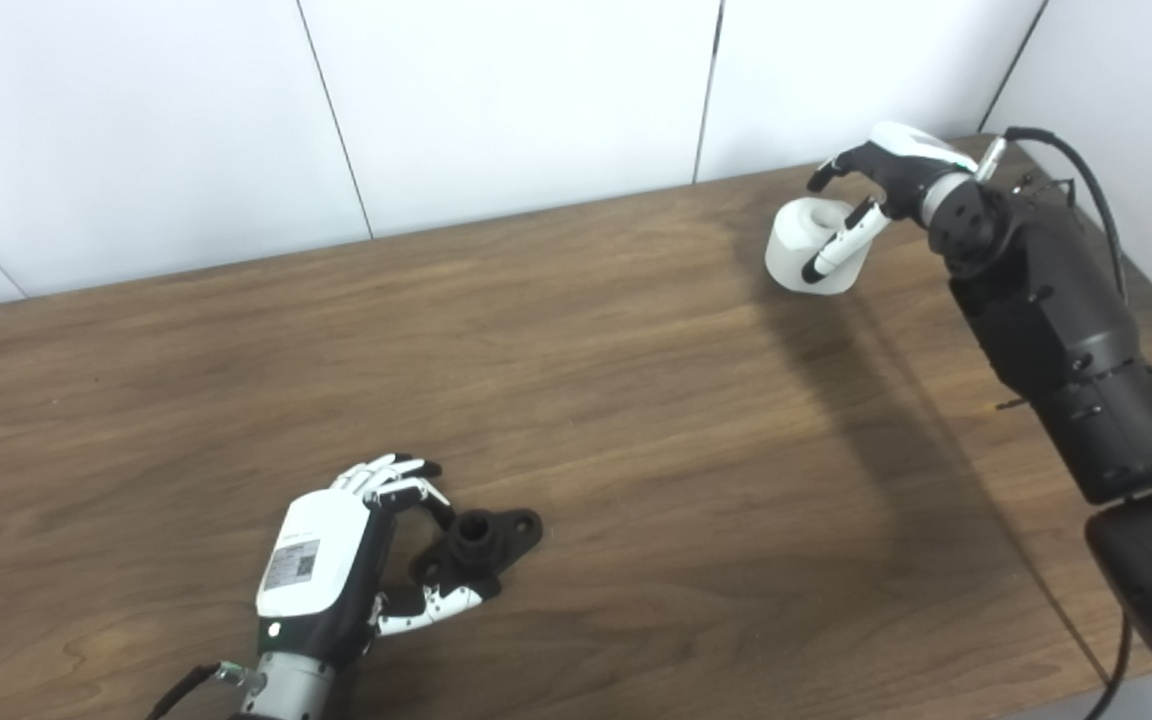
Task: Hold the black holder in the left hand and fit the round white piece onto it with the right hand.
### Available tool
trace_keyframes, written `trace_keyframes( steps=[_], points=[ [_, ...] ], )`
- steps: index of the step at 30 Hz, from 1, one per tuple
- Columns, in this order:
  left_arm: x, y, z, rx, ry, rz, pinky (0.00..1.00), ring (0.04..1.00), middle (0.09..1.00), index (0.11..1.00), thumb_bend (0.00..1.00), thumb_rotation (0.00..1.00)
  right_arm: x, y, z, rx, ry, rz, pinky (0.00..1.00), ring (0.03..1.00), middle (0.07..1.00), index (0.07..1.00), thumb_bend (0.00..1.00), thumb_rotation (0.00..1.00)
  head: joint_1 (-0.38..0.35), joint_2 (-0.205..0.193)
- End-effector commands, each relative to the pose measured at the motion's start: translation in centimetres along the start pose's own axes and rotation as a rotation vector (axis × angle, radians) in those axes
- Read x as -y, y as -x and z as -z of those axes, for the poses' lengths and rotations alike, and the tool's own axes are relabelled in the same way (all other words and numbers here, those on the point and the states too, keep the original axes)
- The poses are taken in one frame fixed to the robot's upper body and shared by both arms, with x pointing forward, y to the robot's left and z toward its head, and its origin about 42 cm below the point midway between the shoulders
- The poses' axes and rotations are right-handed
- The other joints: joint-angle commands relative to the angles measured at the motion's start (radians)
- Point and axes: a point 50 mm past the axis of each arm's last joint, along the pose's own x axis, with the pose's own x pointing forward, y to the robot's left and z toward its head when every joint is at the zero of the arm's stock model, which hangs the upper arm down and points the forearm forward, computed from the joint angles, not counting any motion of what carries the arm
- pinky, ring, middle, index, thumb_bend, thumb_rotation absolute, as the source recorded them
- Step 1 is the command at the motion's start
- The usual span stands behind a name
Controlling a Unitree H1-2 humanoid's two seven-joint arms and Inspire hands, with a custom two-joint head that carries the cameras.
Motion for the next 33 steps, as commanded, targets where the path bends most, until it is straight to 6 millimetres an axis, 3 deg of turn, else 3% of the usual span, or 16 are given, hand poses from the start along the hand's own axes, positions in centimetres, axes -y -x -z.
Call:
trace_keyframes(
  steps=[1,16,33],
  points=[
    [1.91,1.06,0.83,-0.072,-0.001,0.132,0.84,0.852,0.782,0.485,0.52,0.05,3.44,0.52,-0.25,0.018,0.027,0.089,0.98,1.0,0.885,0.757,0.92,0.21,-0.001,0.002],
    [1.98,0.87,0.9,-0.075,0.009,0.121,0.83,0.843,0.78,0.485,0.52,0.05,3.55,0.6,0.16,0.026,0.012,0.094,0.98,1.0,0.894,0.641,0.9,0.16,-0.001,0.008],
    [1.85,0.79,0.74,-0.075,0.009,0.119,0.83,0.842,0.778,0.485,0.52,0.05,3.33,0.32,-0.41,0.033,0.019,0.092,0.96,1.0,0.888,0.642,0.89,0.16,0.001,0.011]
  ],
)
